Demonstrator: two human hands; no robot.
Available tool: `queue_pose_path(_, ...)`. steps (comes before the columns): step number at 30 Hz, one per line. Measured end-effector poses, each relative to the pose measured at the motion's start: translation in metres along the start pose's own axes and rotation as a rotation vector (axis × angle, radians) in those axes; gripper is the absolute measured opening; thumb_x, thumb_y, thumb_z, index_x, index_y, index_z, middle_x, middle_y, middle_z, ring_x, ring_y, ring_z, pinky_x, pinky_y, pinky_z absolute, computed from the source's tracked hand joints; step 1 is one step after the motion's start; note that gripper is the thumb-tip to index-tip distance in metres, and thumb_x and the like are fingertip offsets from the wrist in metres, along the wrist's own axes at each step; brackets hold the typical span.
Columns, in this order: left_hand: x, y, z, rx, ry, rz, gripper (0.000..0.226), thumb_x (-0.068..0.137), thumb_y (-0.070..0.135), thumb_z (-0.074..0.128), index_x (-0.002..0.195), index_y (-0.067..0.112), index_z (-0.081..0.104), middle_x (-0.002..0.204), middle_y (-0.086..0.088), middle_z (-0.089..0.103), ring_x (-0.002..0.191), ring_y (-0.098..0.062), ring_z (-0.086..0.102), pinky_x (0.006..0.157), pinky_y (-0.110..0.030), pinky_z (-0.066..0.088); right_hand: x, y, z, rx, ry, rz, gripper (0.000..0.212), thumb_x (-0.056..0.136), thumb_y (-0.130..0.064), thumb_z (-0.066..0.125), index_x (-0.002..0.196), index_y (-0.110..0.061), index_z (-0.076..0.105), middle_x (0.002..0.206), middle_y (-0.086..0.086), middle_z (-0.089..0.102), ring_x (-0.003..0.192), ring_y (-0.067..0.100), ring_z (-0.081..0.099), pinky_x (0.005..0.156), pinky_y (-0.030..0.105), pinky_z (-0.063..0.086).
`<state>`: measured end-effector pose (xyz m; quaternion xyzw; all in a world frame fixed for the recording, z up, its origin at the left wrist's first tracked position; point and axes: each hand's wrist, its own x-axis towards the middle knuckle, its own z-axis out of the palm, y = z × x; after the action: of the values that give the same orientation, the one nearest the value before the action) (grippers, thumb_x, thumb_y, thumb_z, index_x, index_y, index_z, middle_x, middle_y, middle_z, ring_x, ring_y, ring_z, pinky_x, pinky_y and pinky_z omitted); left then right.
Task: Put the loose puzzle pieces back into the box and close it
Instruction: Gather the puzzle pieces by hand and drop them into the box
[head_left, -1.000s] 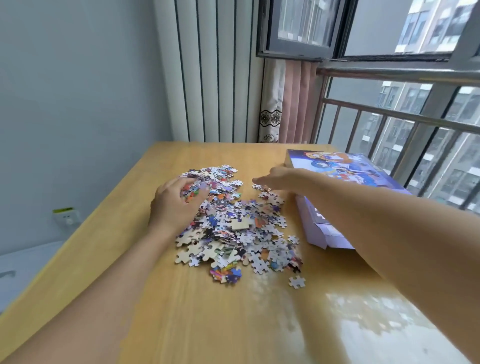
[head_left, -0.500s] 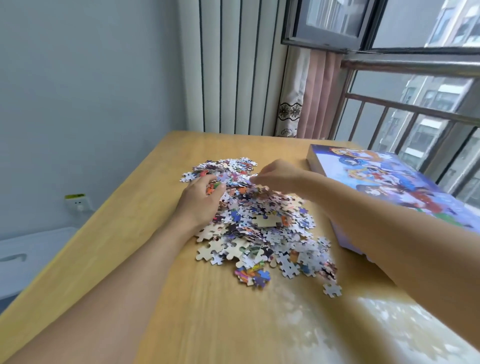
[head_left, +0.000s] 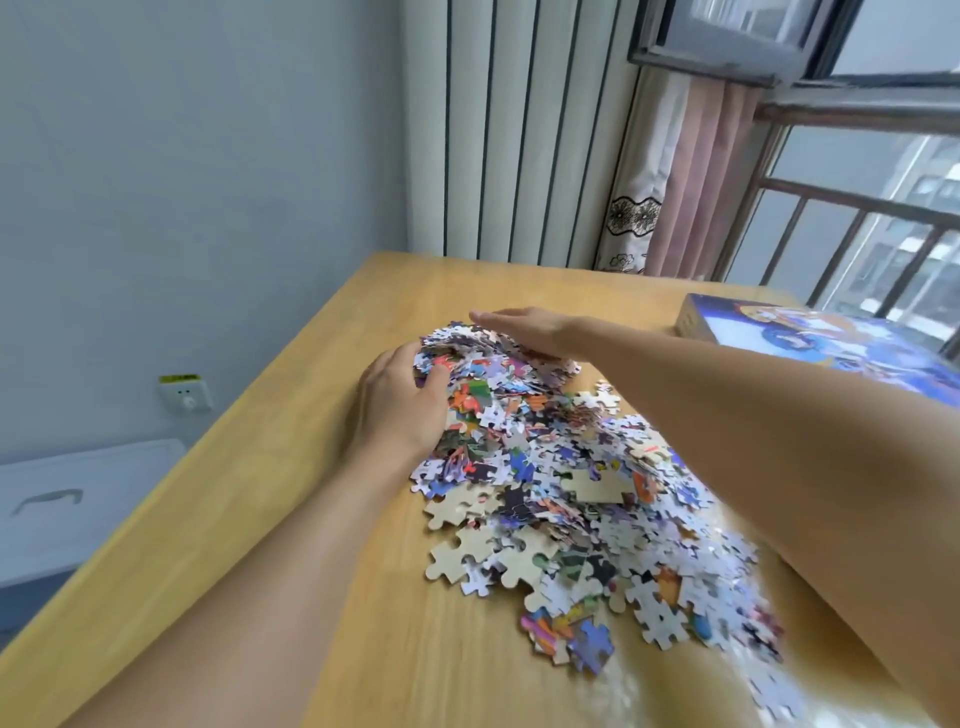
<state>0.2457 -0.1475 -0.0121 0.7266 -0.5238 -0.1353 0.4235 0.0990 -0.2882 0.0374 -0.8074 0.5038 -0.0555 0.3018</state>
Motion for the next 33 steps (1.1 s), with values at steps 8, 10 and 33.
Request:
queue_pose_path(8,-0.001,0.003,-0.001,-0.015,-0.05,-0.032,0.058,0.101,0.051,0.04,0.152,0.024,0.04,0.155,-0.001,0.043,0.142,-0.024,0.038,0.114,-0.037,0.032,-0.041,-0.029,-0.007,-0.314,-0.146,-0.141,0.069,0.084,-0.08,0.048,0.122,-0.025,0.064,0.124,-0.005,0.063,0.117,0.021,0.056,0.105,0.045,0.041)
queue_pose_path(10,-0.007,0.005,-0.001,-0.01,-0.115,0.01,0.052,0.098,0.057,0.039,0.14,0.03,0.054,0.141,0.004,0.057,0.126,-0.022,0.051,0.099,-0.036,0.04,-0.055,-0.028,-0.009,-0.348,-0.157,-0.127,0.057,0.085,-0.075,0.052,0.112,-0.027,0.066,0.113,-0.007,0.065,0.109,0.019,0.059,0.1,0.043,0.045)
queue_pose_path(33,-0.052,0.026,-0.007,0.034,-0.257,0.329,0.05,0.099,0.047,0.054,0.143,0.024,0.053,0.144,0.003,0.052,0.126,-0.011,0.048,0.099,-0.027,0.036,-0.226,0.015,0.037,-0.292,0.13,-0.199,0.107,0.07,-0.033,0.085,0.155,-0.046,0.021,0.165,-0.006,0.015,0.15,0.019,0.021,0.117,0.046,0.033)
